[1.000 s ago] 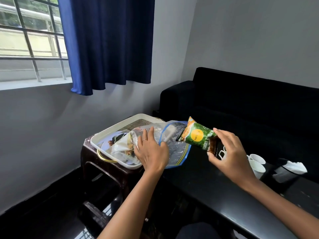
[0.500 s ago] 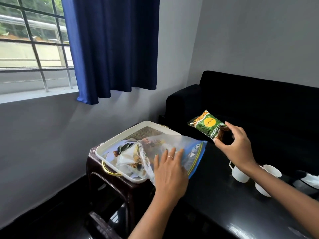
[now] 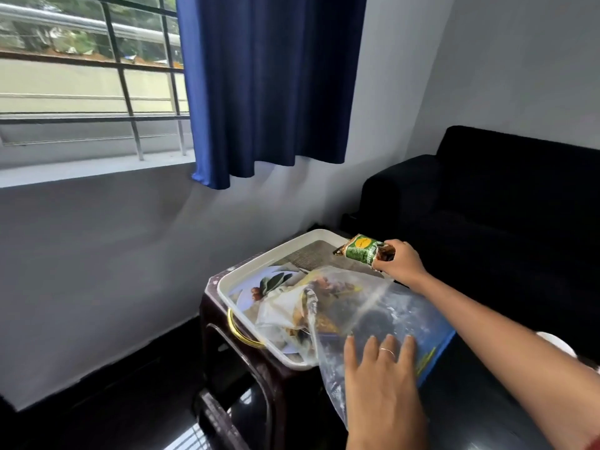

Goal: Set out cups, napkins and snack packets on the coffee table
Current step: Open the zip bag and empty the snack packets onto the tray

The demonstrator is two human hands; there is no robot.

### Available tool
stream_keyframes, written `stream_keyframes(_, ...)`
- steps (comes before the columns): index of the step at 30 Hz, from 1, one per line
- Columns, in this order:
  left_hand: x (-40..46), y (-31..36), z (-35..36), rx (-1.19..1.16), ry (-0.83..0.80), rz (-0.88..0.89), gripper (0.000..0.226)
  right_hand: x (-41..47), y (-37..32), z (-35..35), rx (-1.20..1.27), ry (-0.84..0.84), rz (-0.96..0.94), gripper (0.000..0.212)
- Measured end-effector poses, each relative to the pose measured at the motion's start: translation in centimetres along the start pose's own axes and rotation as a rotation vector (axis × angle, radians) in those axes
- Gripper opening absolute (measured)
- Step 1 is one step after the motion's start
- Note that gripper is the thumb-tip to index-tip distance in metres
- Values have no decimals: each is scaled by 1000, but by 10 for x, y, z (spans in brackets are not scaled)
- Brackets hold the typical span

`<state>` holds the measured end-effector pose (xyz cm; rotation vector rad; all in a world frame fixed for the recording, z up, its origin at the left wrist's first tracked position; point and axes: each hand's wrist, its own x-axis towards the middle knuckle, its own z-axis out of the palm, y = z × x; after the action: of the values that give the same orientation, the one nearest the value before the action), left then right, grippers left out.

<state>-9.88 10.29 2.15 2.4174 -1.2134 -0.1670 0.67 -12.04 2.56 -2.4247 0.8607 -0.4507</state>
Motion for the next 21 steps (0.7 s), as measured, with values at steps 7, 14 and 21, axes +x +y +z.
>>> stream_keyframes(7, 2, -5, -1, -10, -58, -34, 60, 18, 15, 47, -184, -102, 145, 64)
stream_keyframes(14, 0, -5, -4, 34, -35, -46, 58, 4, 12, 24, -44, -18, 126, 68)
stream_keyframes(21, -3, -3, -5, -25, 91, -108, 44, -71, 7, -46, 69, 398, -231, 18)
